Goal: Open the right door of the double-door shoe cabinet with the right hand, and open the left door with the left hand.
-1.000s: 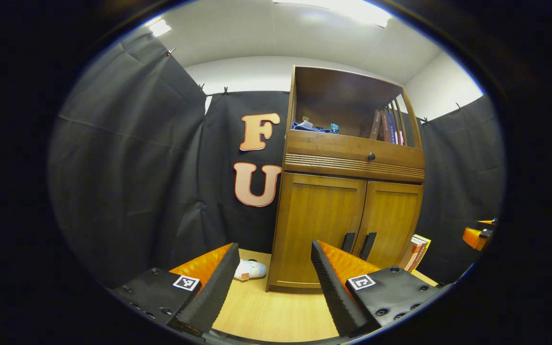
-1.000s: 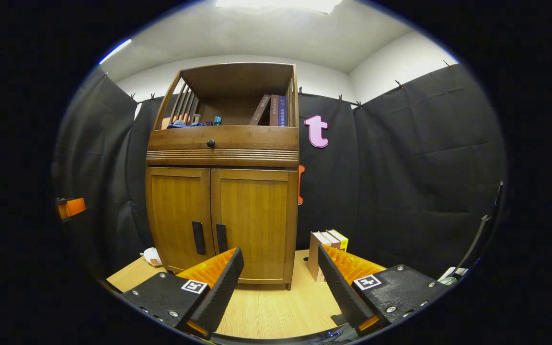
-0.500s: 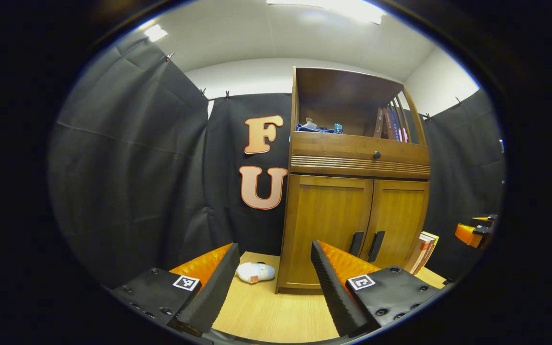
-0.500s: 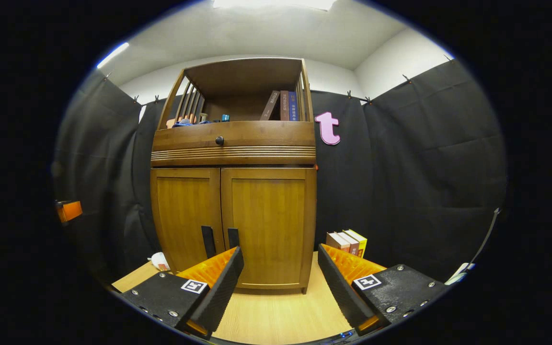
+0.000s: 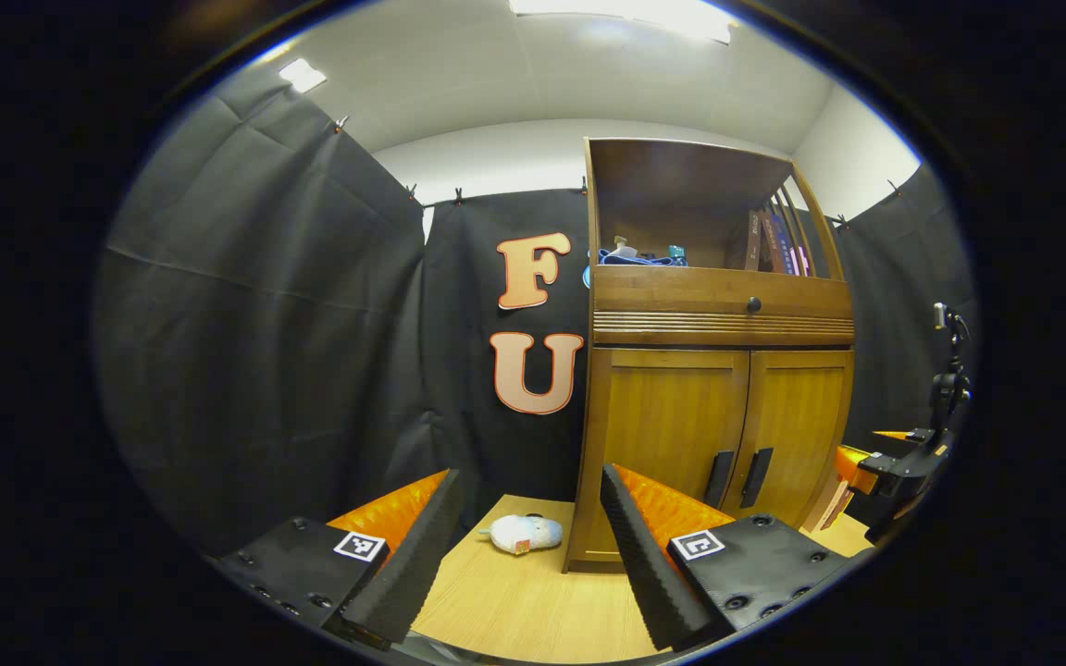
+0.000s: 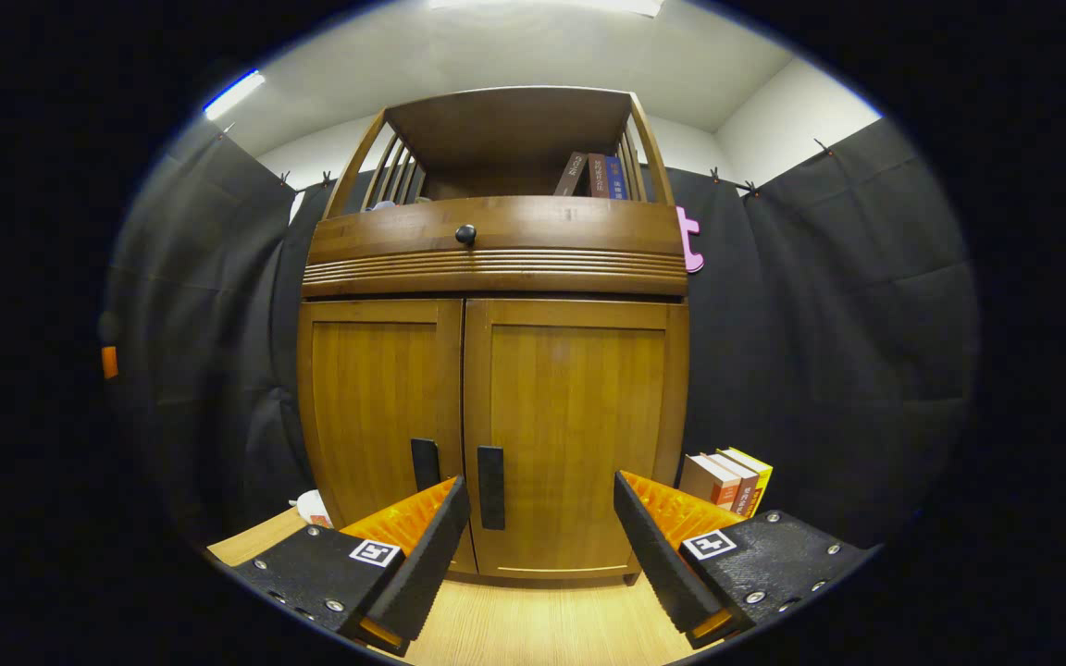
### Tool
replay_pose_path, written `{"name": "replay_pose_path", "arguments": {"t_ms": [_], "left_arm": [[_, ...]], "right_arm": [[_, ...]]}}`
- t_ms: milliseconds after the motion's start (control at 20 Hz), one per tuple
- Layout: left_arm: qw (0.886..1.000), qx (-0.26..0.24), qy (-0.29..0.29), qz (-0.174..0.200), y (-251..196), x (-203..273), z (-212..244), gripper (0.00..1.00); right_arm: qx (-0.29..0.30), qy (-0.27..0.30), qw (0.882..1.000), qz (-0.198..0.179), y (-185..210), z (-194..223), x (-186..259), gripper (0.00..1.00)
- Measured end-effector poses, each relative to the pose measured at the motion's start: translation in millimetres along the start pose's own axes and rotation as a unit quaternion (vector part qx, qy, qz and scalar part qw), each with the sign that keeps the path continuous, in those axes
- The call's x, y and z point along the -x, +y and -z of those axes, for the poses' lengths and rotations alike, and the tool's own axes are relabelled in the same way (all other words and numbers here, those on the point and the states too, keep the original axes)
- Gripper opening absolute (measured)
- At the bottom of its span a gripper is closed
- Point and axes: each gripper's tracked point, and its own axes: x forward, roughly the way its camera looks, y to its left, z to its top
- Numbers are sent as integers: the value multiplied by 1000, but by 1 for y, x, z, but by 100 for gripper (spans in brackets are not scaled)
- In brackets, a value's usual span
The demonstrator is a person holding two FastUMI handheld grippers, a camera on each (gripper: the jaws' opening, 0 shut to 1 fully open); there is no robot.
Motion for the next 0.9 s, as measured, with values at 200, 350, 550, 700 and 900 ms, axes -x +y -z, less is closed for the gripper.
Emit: {"name": "replay_pose_path", "arguments": {"t_ms": [200, 350, 550, 700, 900], "left_arm": [[999, -17, -4, -27, 24, -1, -2, 99], [999, -23, -10, -45, 37, 1, -10, 97], [997, -26, -11, -69, 59, 2, -10, 96], [996, -26, -8, -84, 73, 2, -8, 92], [994, -23, 3, -102, 86, 4, 1, 96]], "right_arm": [[6, 10, 1000, -6, 14, 23, -46, 100], [11, 23, 1000, -8, 25, 46, -80, 100], [-10, 42, 999, -21, 38, 72, -121, 100], [-8, 56, 998, -18, 39, 90, -148, 87], [-26, 78, 996, -18, 44, 117, -166, 74]]}}
